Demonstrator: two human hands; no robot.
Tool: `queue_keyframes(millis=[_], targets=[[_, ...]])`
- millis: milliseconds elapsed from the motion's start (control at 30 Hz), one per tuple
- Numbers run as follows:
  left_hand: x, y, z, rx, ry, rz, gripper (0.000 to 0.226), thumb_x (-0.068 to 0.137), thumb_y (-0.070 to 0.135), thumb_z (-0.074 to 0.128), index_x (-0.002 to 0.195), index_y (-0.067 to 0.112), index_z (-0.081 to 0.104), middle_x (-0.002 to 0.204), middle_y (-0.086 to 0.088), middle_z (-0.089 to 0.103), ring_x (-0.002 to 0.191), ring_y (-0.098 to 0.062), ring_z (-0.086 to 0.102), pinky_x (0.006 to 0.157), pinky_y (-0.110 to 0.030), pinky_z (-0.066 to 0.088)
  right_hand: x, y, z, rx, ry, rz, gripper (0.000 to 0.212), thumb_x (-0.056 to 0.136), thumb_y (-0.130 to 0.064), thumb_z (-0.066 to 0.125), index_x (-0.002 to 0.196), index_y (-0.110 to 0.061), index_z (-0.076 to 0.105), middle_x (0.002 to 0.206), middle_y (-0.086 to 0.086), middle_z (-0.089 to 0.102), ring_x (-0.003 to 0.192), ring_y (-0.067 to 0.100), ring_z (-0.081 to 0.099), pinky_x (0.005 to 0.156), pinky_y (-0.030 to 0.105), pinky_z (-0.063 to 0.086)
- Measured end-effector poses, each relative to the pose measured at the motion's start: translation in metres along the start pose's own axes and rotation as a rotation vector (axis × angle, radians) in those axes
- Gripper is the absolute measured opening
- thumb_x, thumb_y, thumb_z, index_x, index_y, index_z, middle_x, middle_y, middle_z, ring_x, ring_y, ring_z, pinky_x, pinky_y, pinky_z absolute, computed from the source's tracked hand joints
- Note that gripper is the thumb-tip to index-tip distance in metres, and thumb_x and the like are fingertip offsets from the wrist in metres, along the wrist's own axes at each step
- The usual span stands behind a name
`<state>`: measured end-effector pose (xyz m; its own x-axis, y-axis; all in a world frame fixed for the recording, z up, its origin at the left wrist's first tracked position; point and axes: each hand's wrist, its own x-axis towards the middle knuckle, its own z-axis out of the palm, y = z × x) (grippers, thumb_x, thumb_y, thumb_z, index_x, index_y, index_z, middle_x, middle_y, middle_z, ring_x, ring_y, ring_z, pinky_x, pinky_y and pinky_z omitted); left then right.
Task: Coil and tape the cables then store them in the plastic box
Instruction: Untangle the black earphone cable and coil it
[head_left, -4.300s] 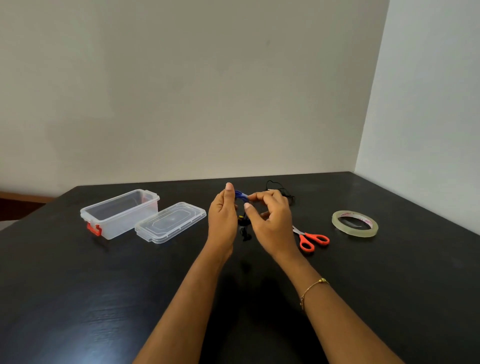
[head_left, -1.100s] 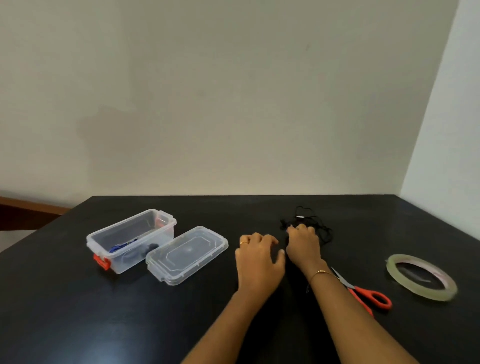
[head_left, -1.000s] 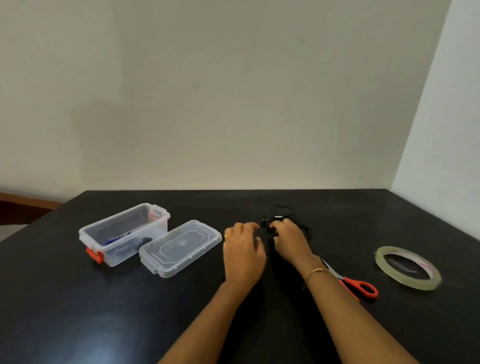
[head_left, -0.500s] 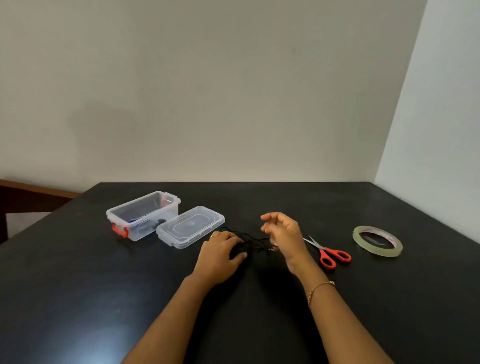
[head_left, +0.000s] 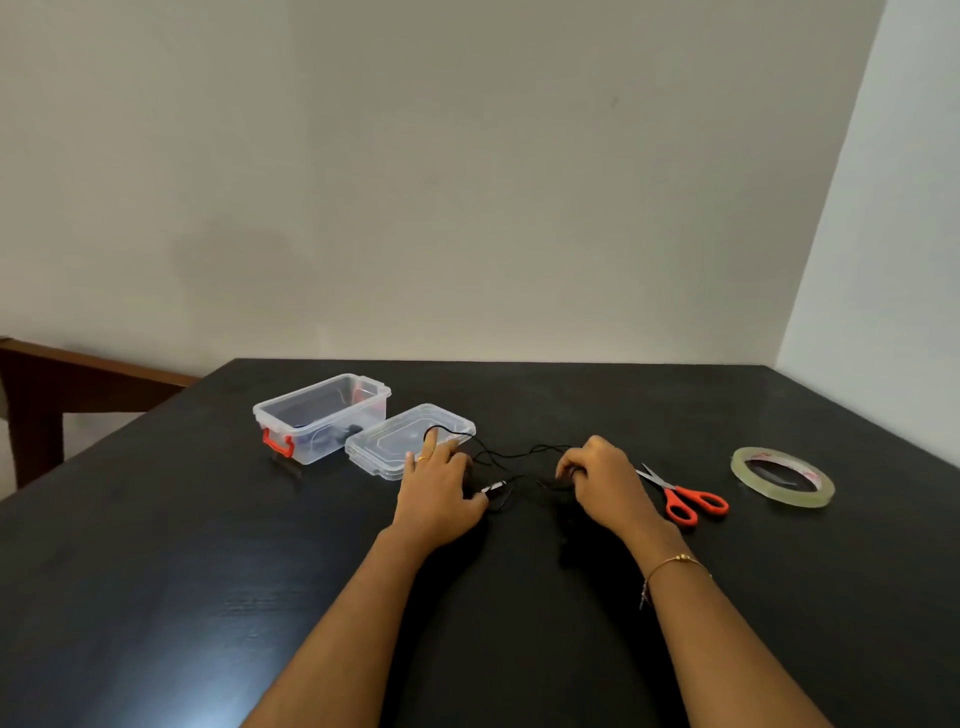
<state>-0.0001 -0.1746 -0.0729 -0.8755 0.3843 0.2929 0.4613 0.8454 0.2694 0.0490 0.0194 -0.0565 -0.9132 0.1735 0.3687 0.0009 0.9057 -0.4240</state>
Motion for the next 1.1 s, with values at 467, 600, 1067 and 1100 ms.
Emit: queue_keyframes(millis=[467, 600, 1067, 1100], targets=[[0.008, 0.012, -0.002, 0.051, -0.031, -0.041, 0.046, 0.081, 0.049, 0.058, 0.12, 0.024, 0.053, 0.15, 0.0, 0.028, 0.142, -0.021, 0.016, 0.111, -0.055, 0.011, 0.008, -0.012, -0.006, 0.649, 0.06, 0.208, 0.04, 0.088, 0.007, 0.031, 0.08, -0.014, 0.064, 0.078, 0.0, 0.059, 0.071, 0.007, 0.051, 0.062, 0.016, 0.038], [0.006, 0.018, -0.004, 0.037, 0.235, -0.051, 0.031, 0.083, 0.039, 0.055, 0.11, 0.022, 0.053, 0.116, 0.005, 0.057, 0.114, -0.017, 0.045, 0.088, -0.033, 0.026, 0.003, -0.02, -0.011, 0.797, 0.003, 0.19, 0.041, 0.08, 0.012, 0.03, 0.059, -0.011, 0.057, 0.083, 0.001, 0.066, 0.075, 0.002, 0.055, 0.063, 0.013, 0.037], [0.011, 0.021, 0.007, 0.046, 0.052, 0.162, 0.034, 0.094, 0.02, 0.044, 0.127, 0.019, 0.053, 0.119, -0.003, 0.058, 0.113, -0.021, 0.046, 0.093, -0.031, 0.041, 0.004, -0.005, -0.014, 0.622, -0.187, 0.271, 0.032, 0.089, -0.017, 0.049, 0.06, -0.005, 0.054, 0.065, 0.008, 0.057, 0.065, 0.02, 0.055, 0.064, 0.027, 0.043], [0.01, 0.022, 0.006, 0.047, 0.058, 0.156, 0.038, 0.094, 0.019, 0.042, 0.132, 0.021, 0.047, 0.118, -0.004, 0.057, 0.113, -0.022, 0.046, 0.092, -0.032, 0.041, 0.005, -0.003, -0.013, 0.509, -0.047, 0.269, 0.038, 0.091, -0.029, 0.051, 0.061, -0.006, 0.051, 0.071, 0.007, 0.054, 0.068, 0.019, 0.053, 0.065, 0.029, 0.041]])
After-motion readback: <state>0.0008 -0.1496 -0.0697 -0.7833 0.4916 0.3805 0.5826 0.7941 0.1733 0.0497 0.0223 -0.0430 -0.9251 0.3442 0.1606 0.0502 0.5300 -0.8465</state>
